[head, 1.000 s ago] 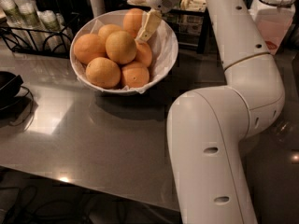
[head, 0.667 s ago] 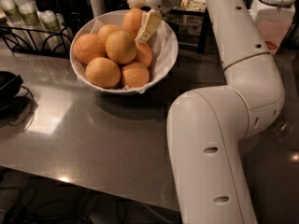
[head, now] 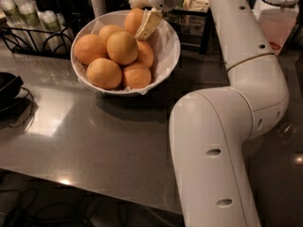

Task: Pick orange from white bowl

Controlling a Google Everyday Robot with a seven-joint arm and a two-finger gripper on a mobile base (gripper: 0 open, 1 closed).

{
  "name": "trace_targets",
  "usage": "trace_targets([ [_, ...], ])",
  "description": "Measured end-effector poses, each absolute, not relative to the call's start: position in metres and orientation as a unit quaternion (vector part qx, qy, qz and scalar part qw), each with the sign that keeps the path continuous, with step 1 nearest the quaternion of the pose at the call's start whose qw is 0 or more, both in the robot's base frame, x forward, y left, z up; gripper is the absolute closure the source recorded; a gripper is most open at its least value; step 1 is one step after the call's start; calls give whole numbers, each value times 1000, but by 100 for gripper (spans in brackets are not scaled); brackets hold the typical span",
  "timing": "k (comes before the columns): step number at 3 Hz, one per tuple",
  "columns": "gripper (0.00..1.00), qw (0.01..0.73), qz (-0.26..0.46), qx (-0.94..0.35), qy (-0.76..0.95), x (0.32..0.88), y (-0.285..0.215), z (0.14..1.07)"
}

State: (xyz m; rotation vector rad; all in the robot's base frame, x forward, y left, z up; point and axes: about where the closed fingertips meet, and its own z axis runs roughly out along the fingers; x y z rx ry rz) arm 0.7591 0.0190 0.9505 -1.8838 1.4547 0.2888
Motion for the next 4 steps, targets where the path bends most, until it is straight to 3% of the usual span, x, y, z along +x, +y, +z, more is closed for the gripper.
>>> trace_targets([
  [1, 100, 363, 112, -732, 565, 759, 19, 951],
  [4, 100, 409, 74, -717, 560, 760, 2, 1002],
])
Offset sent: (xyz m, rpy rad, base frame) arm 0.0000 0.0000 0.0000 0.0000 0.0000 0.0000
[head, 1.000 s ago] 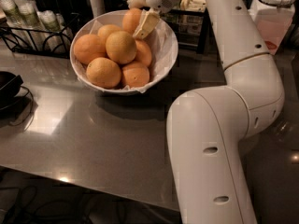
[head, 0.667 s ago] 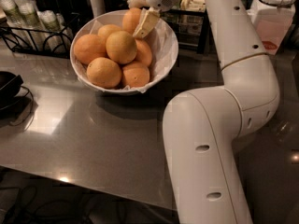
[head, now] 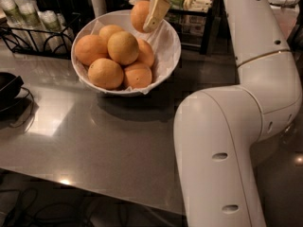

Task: Pick orange from white bowl

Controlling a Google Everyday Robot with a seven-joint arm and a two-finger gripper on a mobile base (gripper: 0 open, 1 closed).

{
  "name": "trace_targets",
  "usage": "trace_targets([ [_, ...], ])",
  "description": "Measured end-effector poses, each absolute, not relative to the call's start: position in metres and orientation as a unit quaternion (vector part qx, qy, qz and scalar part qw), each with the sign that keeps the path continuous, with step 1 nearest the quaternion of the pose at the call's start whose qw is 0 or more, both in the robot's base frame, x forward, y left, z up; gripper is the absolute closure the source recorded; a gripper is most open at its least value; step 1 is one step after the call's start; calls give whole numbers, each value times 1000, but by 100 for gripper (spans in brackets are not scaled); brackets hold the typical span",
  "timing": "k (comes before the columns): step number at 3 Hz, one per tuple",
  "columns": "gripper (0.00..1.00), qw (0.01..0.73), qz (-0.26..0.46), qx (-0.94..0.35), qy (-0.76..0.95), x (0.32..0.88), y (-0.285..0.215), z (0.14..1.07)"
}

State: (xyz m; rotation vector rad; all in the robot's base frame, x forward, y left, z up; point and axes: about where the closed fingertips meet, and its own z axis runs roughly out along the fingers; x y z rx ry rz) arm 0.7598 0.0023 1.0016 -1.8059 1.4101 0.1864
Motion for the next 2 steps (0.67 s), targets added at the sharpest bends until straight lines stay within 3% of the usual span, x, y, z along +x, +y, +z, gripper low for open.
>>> trace_targets([
  [2, 100, 413, 88, -708, 567, 746, -15, 1005],
])
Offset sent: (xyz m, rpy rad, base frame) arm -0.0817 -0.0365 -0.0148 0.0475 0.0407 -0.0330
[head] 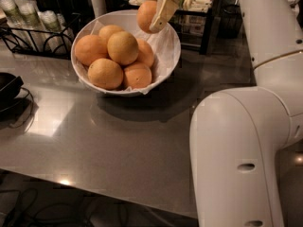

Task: Pick orange from white bowl

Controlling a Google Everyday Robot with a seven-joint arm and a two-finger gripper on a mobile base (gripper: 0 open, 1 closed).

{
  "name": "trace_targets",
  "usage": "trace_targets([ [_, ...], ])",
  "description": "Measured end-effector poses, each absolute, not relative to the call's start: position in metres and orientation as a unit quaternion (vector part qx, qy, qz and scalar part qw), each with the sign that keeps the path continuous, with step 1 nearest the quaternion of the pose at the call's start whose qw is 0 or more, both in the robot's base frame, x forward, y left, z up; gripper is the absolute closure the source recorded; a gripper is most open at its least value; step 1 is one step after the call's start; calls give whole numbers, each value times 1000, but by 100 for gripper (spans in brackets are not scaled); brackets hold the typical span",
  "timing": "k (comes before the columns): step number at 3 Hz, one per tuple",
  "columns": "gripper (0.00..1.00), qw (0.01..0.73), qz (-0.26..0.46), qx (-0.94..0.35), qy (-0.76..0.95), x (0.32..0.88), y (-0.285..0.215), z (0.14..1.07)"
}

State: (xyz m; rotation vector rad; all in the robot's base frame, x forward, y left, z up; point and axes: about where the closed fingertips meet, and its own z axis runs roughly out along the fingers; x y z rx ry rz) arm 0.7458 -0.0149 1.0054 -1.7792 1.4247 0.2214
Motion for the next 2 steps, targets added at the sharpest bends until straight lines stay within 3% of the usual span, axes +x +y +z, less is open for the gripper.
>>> trace_targets([
  [2, 100, 426, 88, -709, 555, 687, -35, 1024],
])
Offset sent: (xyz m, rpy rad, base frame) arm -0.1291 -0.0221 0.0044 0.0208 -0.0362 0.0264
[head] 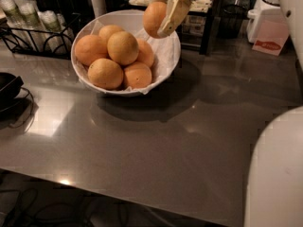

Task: Pick orange from white bowl

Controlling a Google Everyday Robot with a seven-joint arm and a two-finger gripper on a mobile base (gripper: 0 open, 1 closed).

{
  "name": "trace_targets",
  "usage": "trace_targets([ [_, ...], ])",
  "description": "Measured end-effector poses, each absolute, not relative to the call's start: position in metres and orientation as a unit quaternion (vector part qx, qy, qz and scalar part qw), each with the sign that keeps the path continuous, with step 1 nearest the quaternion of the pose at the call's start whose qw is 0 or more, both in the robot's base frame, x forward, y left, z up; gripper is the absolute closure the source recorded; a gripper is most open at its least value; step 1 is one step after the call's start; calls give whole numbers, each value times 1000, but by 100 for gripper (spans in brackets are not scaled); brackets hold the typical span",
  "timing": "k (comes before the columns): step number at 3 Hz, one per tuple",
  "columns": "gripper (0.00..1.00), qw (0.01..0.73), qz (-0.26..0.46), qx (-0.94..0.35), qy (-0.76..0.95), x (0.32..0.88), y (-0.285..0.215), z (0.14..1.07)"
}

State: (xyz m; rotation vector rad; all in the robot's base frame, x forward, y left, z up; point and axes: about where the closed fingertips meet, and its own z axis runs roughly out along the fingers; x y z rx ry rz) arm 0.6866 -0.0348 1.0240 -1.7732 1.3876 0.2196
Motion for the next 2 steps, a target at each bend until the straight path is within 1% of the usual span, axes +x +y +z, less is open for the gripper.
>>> trace_targets([
  [2, 100, 458, 123, -717, 511, 599, -19, 1025],
])
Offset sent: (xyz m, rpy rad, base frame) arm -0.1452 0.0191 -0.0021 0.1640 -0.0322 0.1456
